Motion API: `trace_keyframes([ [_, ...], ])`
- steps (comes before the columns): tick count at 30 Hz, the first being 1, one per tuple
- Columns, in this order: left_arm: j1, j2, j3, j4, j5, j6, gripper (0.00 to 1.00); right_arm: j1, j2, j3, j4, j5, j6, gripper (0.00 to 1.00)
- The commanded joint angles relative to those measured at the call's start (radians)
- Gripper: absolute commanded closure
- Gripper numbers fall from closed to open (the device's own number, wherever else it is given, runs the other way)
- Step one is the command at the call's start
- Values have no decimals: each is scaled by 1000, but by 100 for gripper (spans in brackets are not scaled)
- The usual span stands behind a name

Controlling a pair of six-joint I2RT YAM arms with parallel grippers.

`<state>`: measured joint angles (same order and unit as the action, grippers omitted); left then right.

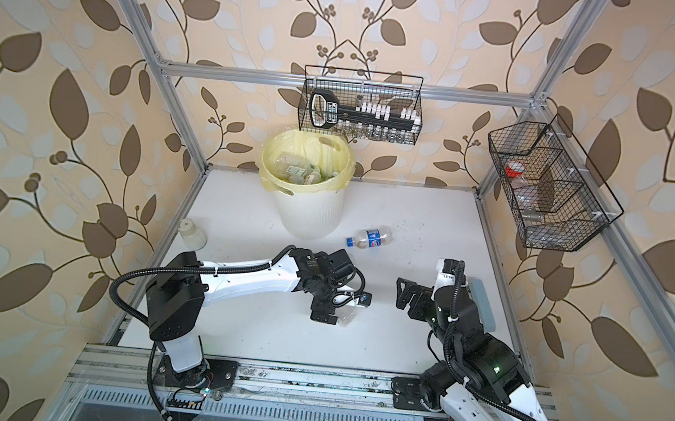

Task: Throw the plastic bottles in the bin
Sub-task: 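Lower the left gripper onto the green-capped clear bottle and close it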

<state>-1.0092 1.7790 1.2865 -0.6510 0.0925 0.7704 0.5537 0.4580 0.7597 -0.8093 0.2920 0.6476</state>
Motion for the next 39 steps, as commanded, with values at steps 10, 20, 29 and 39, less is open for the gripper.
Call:
trace_keyframes([
  [10,-12,66,-4,28,7,25,1,-3,-44,-16,-34,33,17,0],
  [20,-14,102,13,-24,24,-37,18,-2,-47,-17,-29,29,12,0],
  [29,-14,86,92,-155,59,-102,35,-2,-47,-29,-8,25,6,0],
  [39,-12,119,307,-394,199,-258,38,-2,-23,-80,97,-7,22,0],
])
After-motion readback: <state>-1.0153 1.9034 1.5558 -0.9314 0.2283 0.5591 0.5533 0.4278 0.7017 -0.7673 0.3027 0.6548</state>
